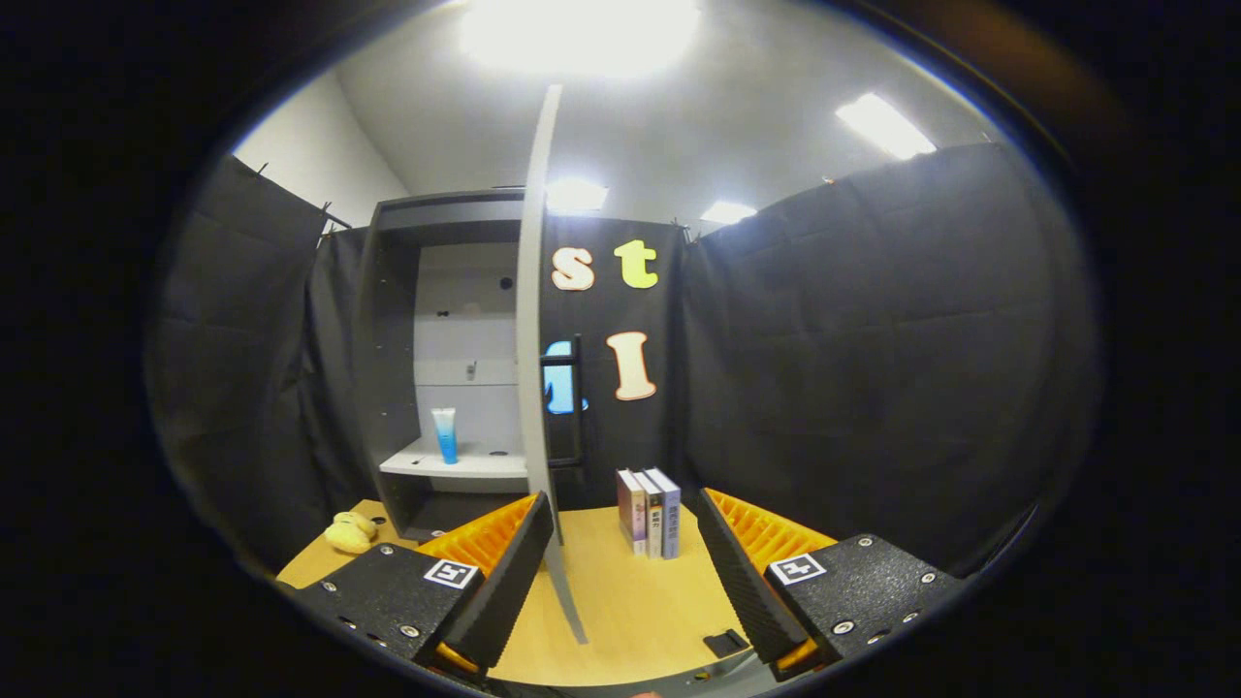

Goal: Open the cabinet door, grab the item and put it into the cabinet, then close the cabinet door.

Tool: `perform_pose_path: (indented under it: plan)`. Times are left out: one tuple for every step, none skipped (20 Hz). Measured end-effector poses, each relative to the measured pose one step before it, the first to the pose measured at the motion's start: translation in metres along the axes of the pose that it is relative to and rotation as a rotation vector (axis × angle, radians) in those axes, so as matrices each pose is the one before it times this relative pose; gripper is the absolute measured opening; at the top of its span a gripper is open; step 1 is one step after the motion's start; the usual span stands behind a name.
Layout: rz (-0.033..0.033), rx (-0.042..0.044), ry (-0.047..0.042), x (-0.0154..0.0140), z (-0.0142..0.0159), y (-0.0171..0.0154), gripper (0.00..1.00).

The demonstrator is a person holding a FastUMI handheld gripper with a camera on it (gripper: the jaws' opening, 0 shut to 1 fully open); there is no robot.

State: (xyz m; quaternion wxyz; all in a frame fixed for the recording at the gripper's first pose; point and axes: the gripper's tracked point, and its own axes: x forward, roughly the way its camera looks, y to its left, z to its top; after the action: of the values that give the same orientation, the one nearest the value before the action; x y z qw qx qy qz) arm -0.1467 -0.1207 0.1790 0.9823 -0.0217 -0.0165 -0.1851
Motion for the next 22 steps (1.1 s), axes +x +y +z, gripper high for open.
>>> perform_pose_path:
  plan:
    - [-0.03016, -0.00361, -0.00925, 0.0061, 0.00207, -0.01188, 0.93]
    - [-0.02996, 0.00364, -0.00668, 0.00651, 0.00235, -0.0103, 0.93]
    - [-0.027, 0.00969, -0.01071, 0.00949, 0.00312, -0.00804, 0.93]
    - [-0.02731, 0.01021, -0.01095, 0.00902, 0.0025, -0.00774, 0.93]
    - [-0.03027, 0.00974, -0.00396, 0.01096, 0.00216, -0.00972, 0.93]
    - [-0.03028, 0.01114, -0.0035, 0.01162, 0.00224, -0.00725, 0.93]
    - [-0.02971, 0.00844, 0.00191, 0.01293, 0.00063, -0.00503, 0.93]
    - [-0.02214, 0.00582, 0.00024, 0.01067, 0.00086, -0.00233, 0.93]
    - [-0.02074, 0.00287, 0.00669, 0.01209, -0.00128, 0.00035, 0.93]
    - [-0.01203, -0.00594, 0.0152, 0.00924, -0.00241, 0.00244, 0.93]
    - [-0.00737, -0.0087, 0.01181, 0.00842, -0.00283, 0.00572, 0.93]
    - [-0.00249, -0.01375, 0.01762, 0.00593, -0.00426, 0.00782, 0.93]
    - [0.00764, -0.01588, 0.01644, 0.00544, -0.00422, 0.00966, 0.93]
    - [0.01303, -0.01546, 0.01233, 0.00225, -0.00186, 0.01092, 0.93]
    - [0.01723, -0.01353, 0.00624, -0.00032, -0.00136, 0.01183, 0.93]
    - [0.02995, -0.01345, 0.00064, -0.00133, -0.00074, 0.01661, 0.93]
    - [-0.01237, -0.03102, -0.01092, 0.00079, -0.00231, 0.00606, 0.93]
    - [-0.02966, -0.02633, -0.0332, -0.00425, 0.00982, -0.00313, 0.89]
    - [-0.01517, -0.00891, -0.01625, 0.00032, 0.00399, 0.00046, 0.86]
    - [0.001, 0.01579, 0.00809, -0.00142, 0.00022, 0.00174, 0.85]
    - [0.0104, 0.02835, 0.01806, -0.00183, -0.00339, 0.00187, 0.86]
    - [0.00951, 0.02419, 0.0117, -0.0019, -0.00151, 0.00182, 0.86]
